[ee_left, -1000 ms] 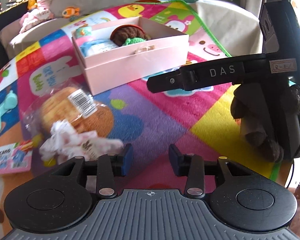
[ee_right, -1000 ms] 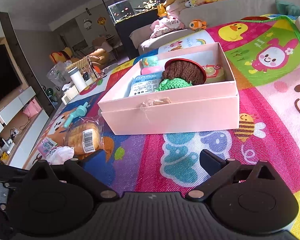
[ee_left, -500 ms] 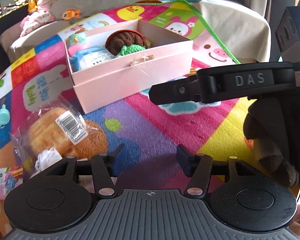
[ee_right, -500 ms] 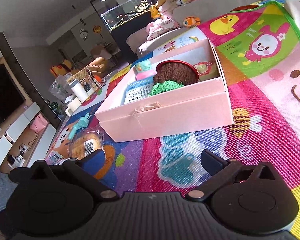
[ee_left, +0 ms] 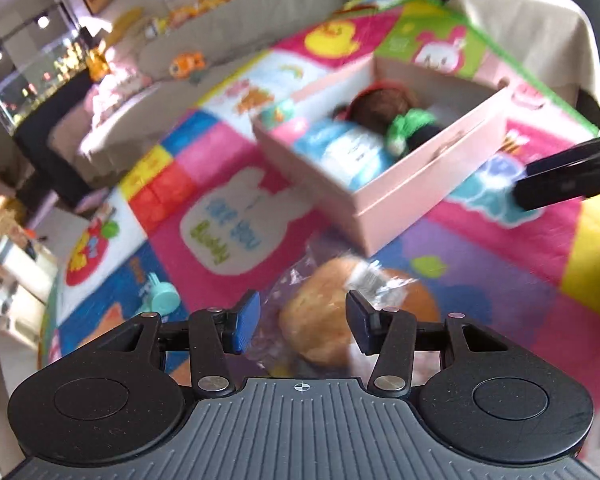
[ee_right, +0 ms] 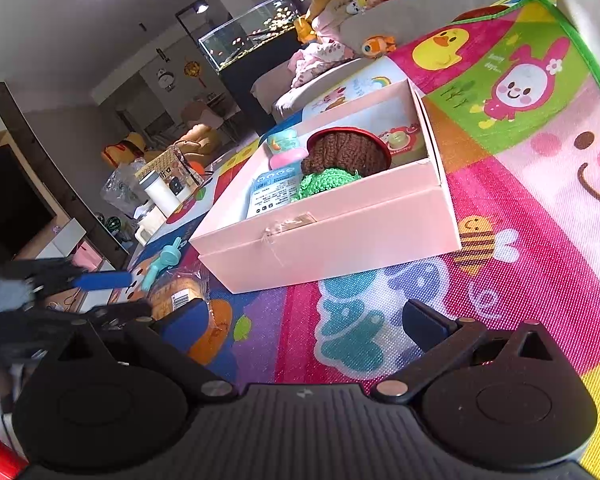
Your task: Organize objects
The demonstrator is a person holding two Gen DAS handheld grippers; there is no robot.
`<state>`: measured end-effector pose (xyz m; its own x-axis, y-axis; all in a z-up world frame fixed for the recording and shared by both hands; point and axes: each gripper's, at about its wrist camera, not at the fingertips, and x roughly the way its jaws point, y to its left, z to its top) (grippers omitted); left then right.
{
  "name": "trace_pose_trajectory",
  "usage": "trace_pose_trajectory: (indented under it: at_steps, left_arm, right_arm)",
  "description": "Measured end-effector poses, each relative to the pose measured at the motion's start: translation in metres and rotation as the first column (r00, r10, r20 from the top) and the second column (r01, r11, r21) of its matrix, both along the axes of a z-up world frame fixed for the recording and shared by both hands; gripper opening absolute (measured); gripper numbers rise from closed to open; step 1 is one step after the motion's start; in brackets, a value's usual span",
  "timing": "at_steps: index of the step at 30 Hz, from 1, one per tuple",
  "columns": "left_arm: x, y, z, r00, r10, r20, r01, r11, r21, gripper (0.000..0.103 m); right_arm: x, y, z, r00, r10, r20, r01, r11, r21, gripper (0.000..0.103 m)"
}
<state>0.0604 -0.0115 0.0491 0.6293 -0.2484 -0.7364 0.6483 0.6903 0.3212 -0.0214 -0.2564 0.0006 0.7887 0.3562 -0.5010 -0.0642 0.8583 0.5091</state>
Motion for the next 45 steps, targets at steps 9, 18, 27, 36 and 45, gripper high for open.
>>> trace_pose_trajectory:
  at_steps: [9, 18, 27, 36, 45]
  left_arm:
    - [0.023, -0.017, -0.014, 0.987, -0.120, -0.102, 0.111, 0.990, -0.091, 0.064]
    - [0.023, -0.008, -0.020, 0.986, -0.113, -0.126, 0.114, 0.993, 0.005, 0.068]
    - [0.025, -0.006, -0.020, 0.991, -0.063, -0.118, 0.060, 0.998, -0.033, 0.068]
    - [0.036, 0.013, -0.017, 0.979, 0.073, -0.193, -0.113, 0.973, -0.203, 0.064]
    - [-0.033, 0.112, 0.040, 0.924, 0.302, -0.237, -0.384, 0.725, -0.572, 0.062]
  right_arm:
    - [0.001, 0.000, -0.001, 1.000, 0.009, -0.011, -0.008, 1.000, 0.005, 0.103]
    - [0.002, 0.000, -0.003, 1.000, 0.013, -0.019, -0.013, 1.000, 0.014, 0.103]
    - [0.002, 0.000, -0.004, 1.000, 0.009, -0.019, -0.009, 1.000, 0.012, 0.103]
    - [0.002, 0.001, -0.004, 1.000, 0.007, -0.021, -0.007, 1.000, -0.003, 0.103]
    - [0.004, 0.013, -0.001, 0.999, 0.016, -0.030, -0.018, 0.997, -0.080, 0.103]
